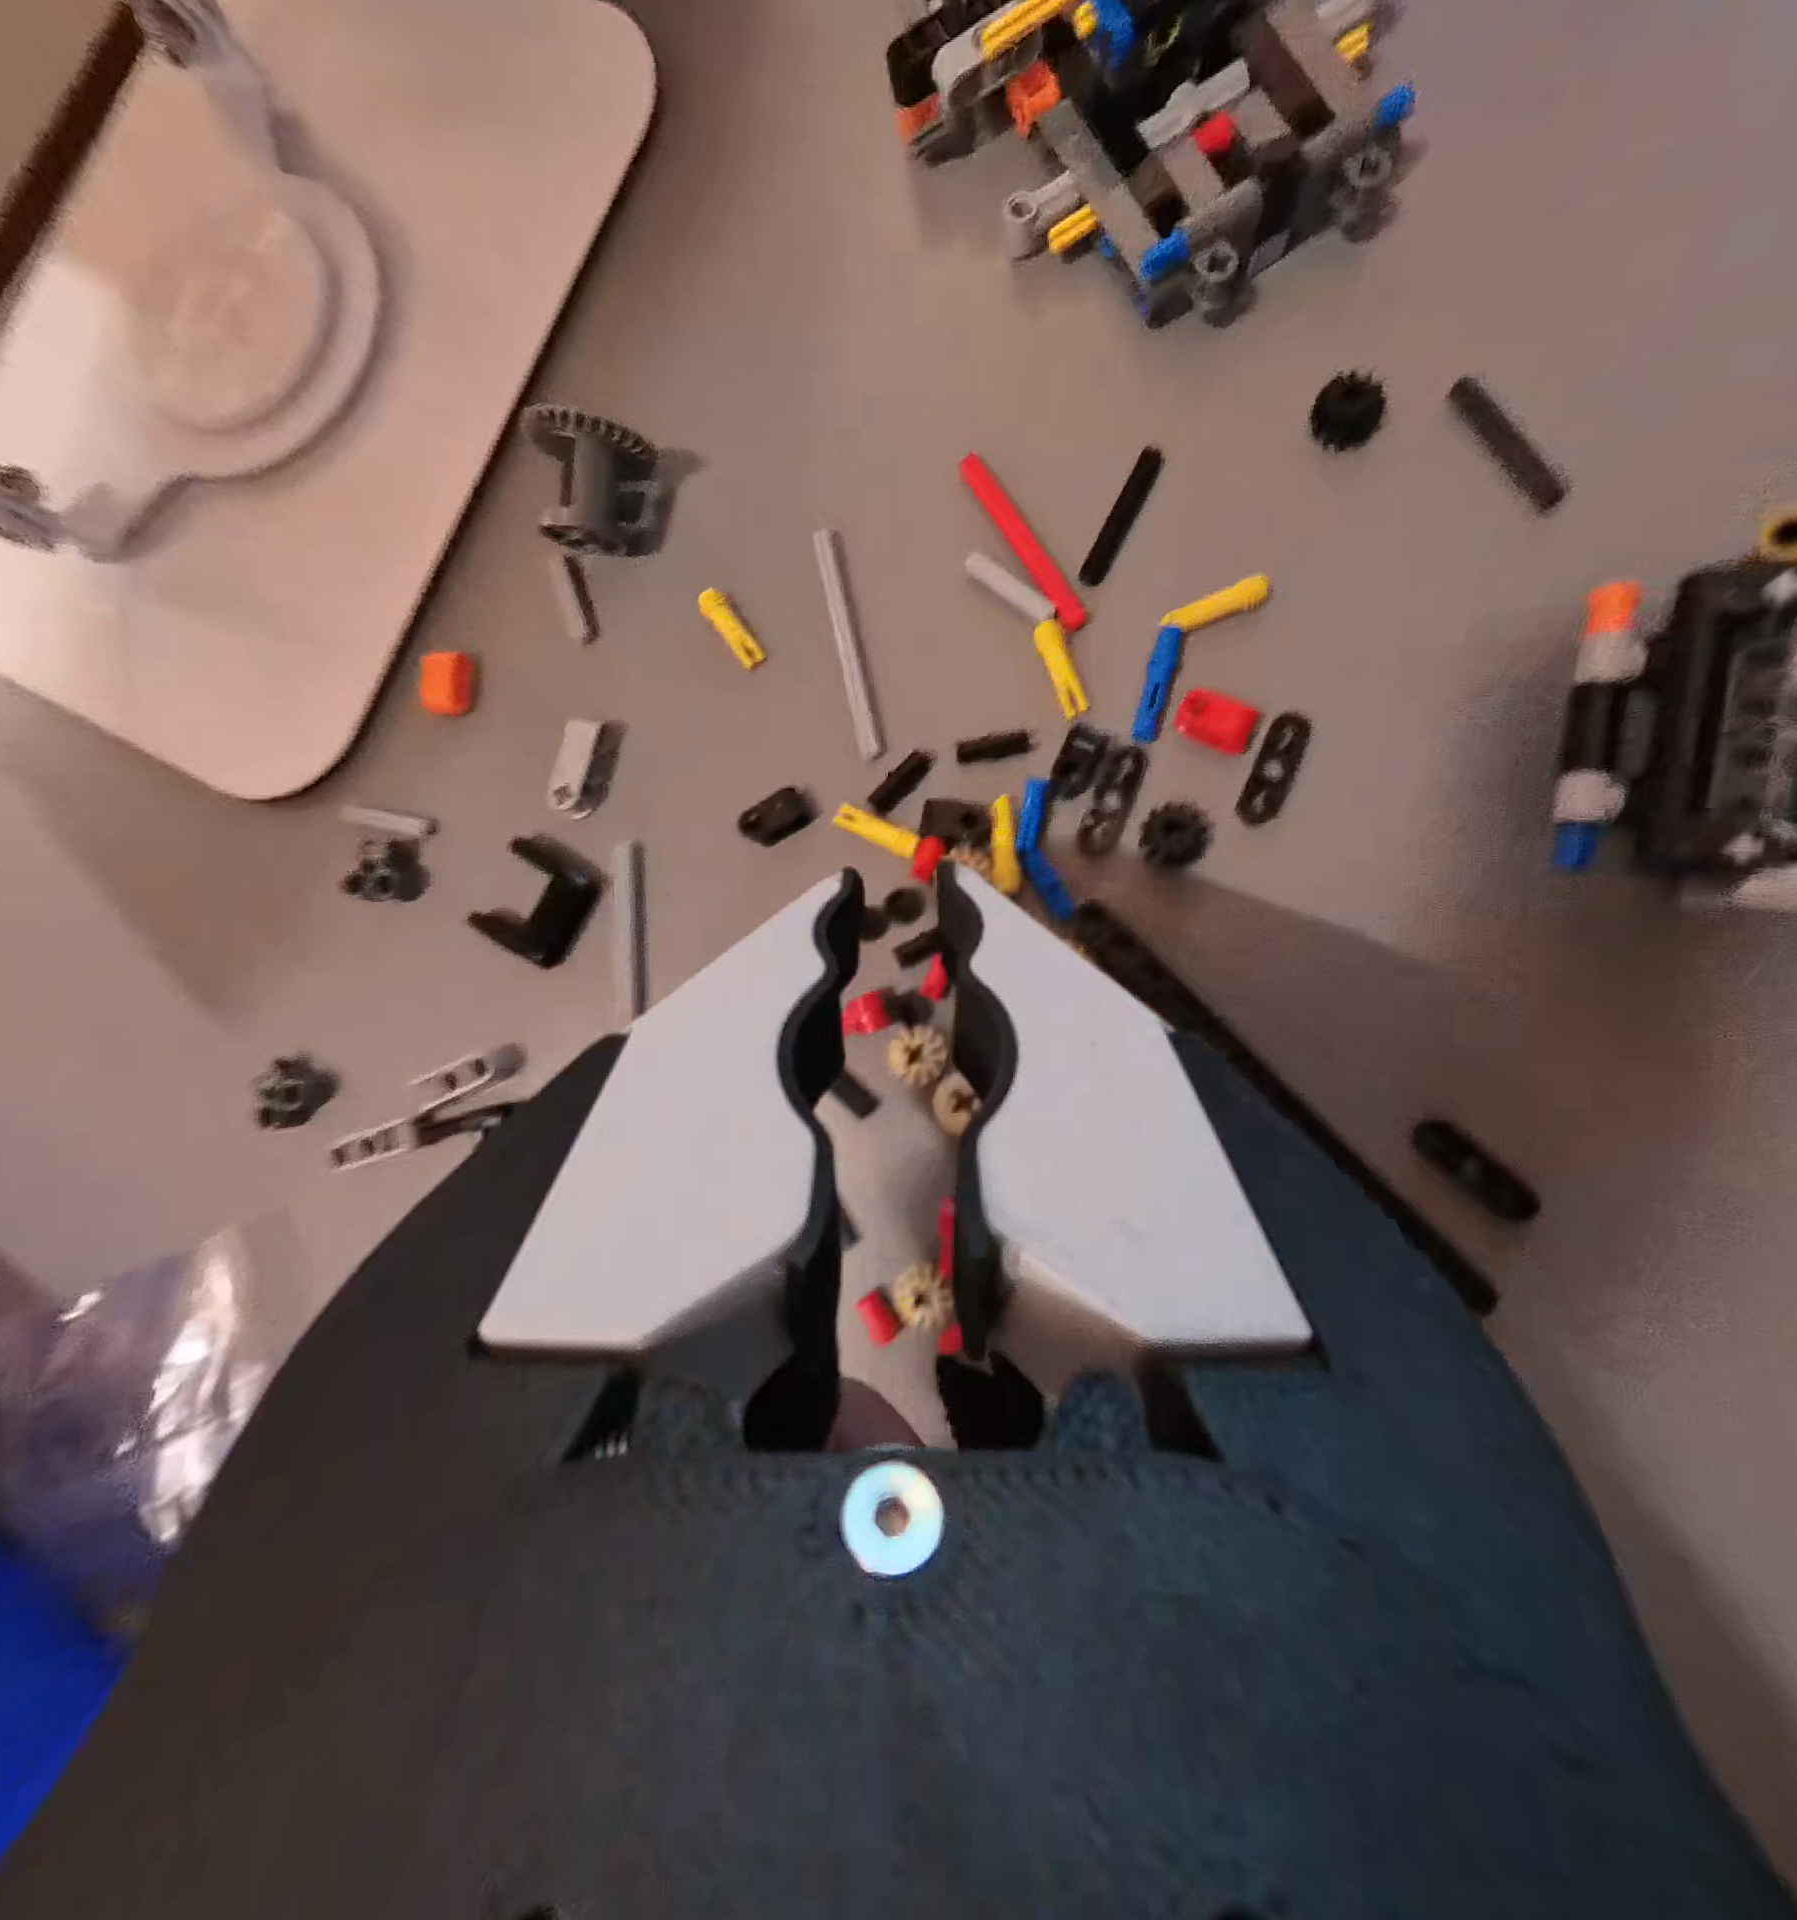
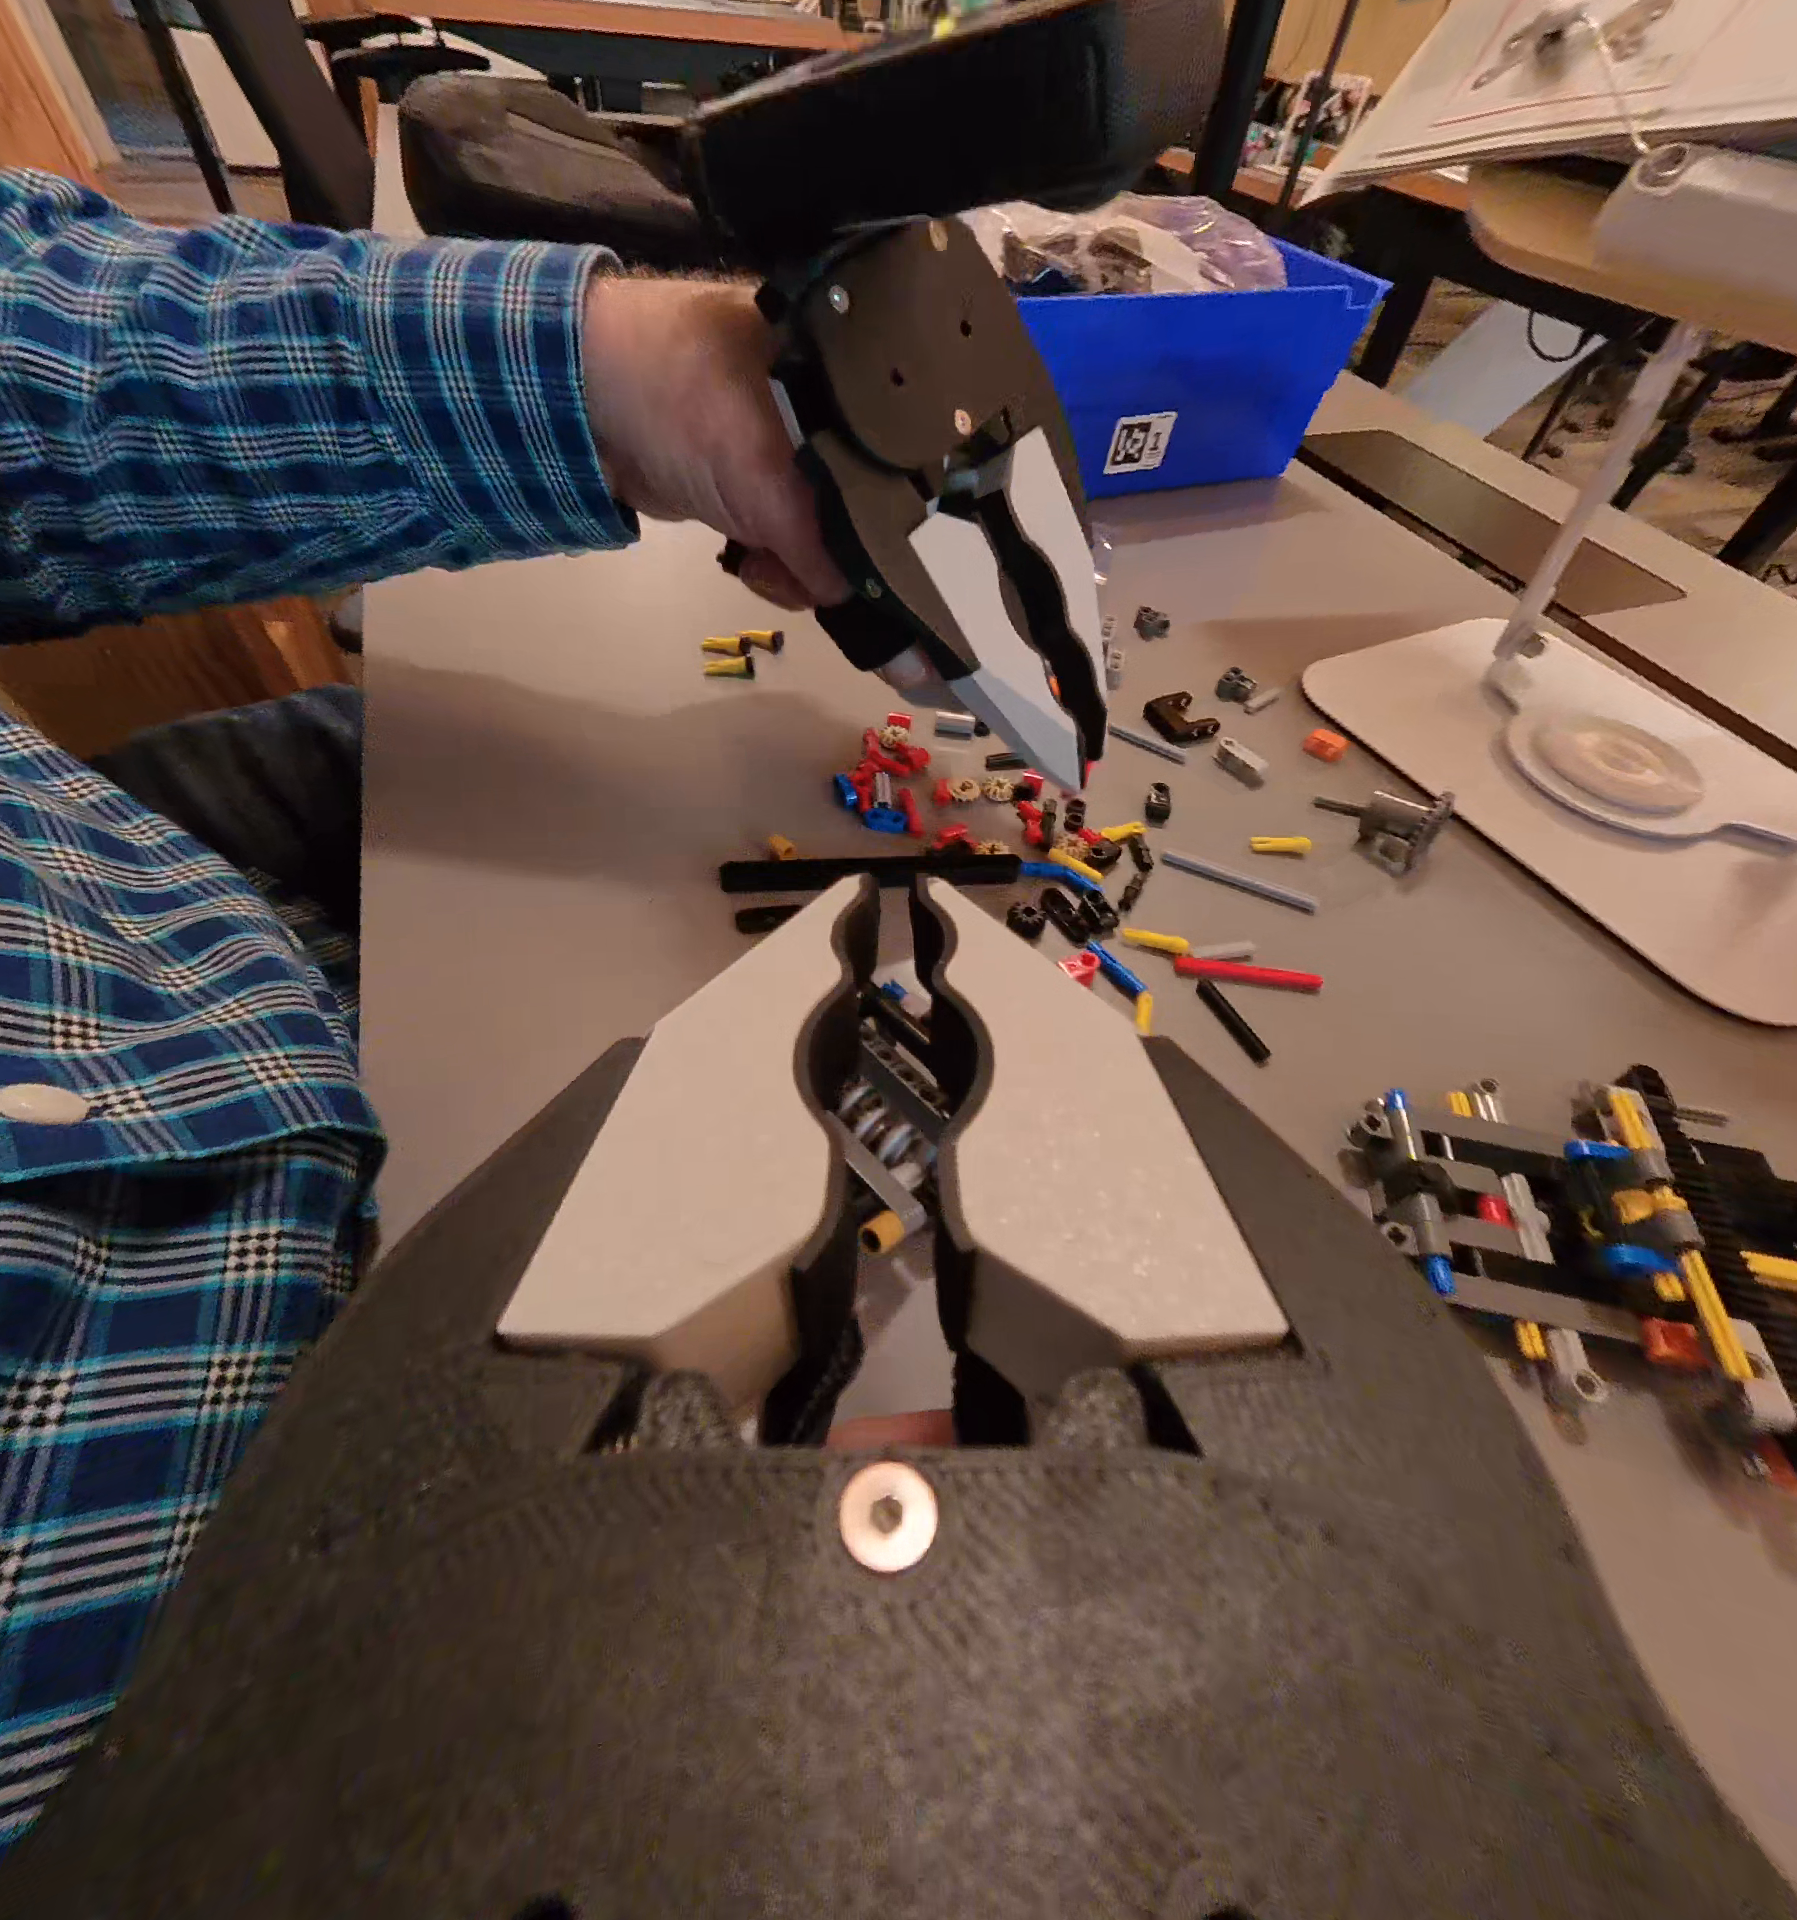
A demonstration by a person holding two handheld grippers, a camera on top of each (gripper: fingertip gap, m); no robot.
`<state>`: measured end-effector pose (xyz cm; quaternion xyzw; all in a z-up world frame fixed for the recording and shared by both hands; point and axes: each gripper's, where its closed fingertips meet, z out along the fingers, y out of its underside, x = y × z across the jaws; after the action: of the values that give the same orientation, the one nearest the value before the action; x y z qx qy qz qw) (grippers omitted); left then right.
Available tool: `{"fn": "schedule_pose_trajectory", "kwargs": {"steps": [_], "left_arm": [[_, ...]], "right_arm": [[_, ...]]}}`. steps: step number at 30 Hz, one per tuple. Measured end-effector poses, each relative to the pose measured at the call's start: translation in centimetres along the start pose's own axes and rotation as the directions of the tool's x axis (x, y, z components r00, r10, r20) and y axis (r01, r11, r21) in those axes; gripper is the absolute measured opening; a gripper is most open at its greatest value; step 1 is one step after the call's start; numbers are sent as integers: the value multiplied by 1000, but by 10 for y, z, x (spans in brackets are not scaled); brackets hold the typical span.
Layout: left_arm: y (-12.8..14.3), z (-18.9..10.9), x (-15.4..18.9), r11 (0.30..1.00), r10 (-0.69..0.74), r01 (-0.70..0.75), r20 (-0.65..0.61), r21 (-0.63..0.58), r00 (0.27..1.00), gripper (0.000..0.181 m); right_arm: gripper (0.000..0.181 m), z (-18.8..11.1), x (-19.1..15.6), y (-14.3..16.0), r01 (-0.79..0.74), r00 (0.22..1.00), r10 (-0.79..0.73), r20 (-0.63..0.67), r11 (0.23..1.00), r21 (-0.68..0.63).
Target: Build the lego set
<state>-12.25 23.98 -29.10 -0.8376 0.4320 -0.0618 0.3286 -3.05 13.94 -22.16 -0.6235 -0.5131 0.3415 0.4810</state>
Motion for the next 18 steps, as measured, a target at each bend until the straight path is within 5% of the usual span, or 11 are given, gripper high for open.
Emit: {"fn": "schedule_pose_trajectory", "kwargs": {"steps": [9, 18], "left_arm": [[1, 27, -7, 982, -183, 181, -30, -63, 983, 9], [2, 32, -6, 985, -133, 131, -8, -116, 991, 1]], "right_arm": [[3, -11, 11, 3, -29, 999, 30, -16, 999, 34], [3, -16, 17, 5, -40, 999, 42, -26, 998, 53]]}}
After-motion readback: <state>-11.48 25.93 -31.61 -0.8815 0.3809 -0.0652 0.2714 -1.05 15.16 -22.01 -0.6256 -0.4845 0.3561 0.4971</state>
